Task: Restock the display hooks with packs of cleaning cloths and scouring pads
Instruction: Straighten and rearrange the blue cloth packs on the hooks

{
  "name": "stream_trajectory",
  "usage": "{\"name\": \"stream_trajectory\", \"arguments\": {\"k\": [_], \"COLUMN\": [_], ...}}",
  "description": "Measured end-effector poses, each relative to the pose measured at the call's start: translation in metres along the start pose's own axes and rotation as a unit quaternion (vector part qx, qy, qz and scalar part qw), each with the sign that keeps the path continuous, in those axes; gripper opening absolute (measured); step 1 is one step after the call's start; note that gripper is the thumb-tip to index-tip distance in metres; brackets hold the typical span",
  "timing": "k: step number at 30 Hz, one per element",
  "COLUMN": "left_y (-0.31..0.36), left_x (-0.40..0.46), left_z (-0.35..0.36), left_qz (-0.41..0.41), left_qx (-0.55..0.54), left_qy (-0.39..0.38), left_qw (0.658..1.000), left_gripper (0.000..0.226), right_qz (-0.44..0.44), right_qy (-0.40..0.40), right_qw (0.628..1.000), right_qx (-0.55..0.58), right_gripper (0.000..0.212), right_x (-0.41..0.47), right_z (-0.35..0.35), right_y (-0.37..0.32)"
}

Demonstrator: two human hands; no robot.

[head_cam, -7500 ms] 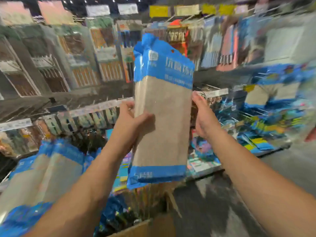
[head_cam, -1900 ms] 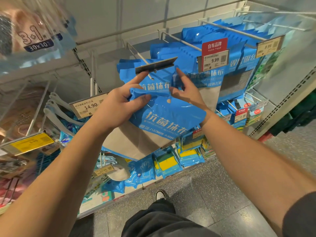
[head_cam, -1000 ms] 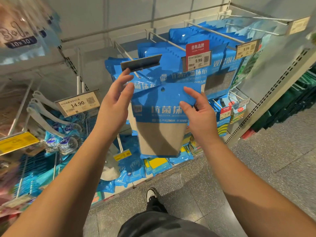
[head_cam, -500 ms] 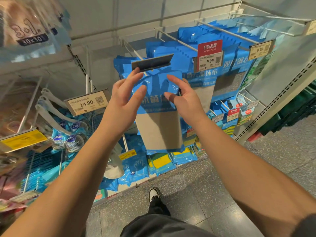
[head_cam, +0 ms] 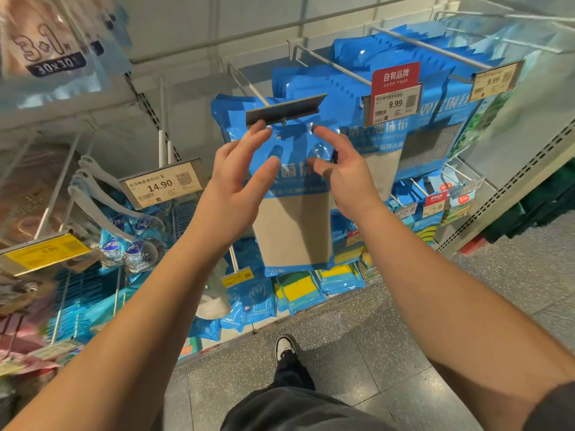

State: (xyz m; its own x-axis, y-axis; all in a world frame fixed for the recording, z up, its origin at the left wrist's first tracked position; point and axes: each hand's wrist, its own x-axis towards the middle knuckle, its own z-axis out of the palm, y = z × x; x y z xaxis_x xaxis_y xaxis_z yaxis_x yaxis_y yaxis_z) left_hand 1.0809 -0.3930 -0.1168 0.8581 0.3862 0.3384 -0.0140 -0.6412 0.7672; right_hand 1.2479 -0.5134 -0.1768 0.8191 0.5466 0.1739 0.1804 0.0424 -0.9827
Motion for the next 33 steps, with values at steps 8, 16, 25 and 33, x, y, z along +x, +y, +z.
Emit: {"name": "stream_trajectory", "arguments": {"k": [8, 16, 25, 33], "left_y": [-0.032, -0.120, -0.150, -0.142], "left_x": [-0.010, 0.009, 0.052, 0.050], "left_z": [0.012, 0.036, 0.043, 0.038], "left_qz": [0.040, -0.261, -0.310, -0.348], "left_qx": [0.030, 0.045, 0.011, -0.012], "left_qy": [0.013, 0.092, 0.088, 0.063], "left_qw": [0.999, 0.960, 0.946, 0.935], "left_gripper": [0.047, 0.068, 0.026, 0.046], "right_qz": [0.028, 0.038, 0.109, 0.072], "right_qy": [0.004, 0.028, 0.136, 0.060], "right_qw": [0.999, 0.989, 0.984, 0.988], "right_qx": [-0.018, -0.138, 0.039, -0.120], "right_gripper": [0.040, 0.035, 0.035, 0.042], "right_x": [0.021, 0.056, 0.069, 0.033], "right_z": [0.016, 0.034, 0.056, 0.047], "right_y": [0.008, 0.019, -0.006, 0.015]}}
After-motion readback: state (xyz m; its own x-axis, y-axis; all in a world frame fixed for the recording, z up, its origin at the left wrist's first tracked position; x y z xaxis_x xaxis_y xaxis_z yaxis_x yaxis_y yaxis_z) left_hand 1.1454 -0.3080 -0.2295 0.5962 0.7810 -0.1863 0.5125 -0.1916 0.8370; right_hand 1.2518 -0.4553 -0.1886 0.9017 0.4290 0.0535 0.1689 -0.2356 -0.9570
